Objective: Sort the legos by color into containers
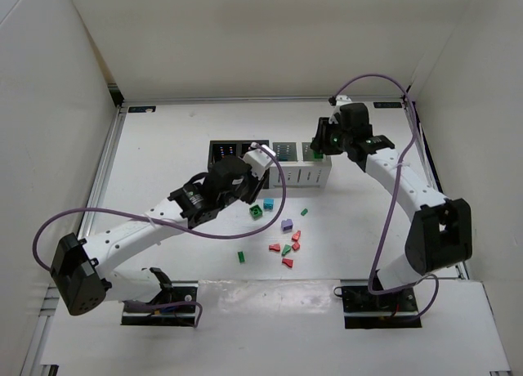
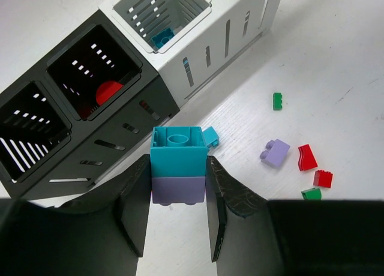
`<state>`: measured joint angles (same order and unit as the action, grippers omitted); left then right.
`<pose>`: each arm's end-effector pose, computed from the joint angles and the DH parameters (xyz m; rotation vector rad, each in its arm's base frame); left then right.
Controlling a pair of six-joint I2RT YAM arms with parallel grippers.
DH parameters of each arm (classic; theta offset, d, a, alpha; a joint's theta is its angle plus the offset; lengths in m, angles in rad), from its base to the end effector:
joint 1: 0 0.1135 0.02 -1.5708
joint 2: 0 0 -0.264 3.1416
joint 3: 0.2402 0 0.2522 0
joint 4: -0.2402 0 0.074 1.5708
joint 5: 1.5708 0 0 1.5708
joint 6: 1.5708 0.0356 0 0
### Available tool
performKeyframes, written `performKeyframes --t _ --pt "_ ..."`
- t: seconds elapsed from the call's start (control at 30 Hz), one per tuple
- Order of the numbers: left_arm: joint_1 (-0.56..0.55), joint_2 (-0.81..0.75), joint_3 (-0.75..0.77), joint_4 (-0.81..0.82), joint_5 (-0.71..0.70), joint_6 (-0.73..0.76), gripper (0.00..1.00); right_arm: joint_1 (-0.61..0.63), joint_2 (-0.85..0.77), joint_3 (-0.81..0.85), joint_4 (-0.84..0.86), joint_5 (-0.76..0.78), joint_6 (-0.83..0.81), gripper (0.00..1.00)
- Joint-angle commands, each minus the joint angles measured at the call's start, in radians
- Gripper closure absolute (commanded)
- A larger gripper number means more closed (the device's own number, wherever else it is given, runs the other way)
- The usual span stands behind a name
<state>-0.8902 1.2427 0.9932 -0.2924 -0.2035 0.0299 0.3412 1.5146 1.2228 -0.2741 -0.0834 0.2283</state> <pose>0.1820 -0.2134 0.3049 0.8282 1.9459 -0.3017 0.3283 0.1197 0.3054 -0.1716 2.1574 0.4206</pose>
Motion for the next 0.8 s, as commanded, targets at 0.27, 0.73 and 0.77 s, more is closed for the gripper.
performKeyframes --t 0.27,0.73,0.77 --pt "0.013 -0.009 0.058 -0.013 0.033 -0.019 0.69 0.028 0.067 0.063 0.124 0.120 -0.030 0.75" --pt "0.017 0.004 0.081 -0.016 0.058 -0.054 0.68 0.050 0.036 0.014 0.130 0.181 -0.037 0.30" --pt "0.014 0.004 0.082 -0.016 0.058 -0.054 0.68 0.056 0.036 0.015 0.125 0.177 -0.038 0.30"
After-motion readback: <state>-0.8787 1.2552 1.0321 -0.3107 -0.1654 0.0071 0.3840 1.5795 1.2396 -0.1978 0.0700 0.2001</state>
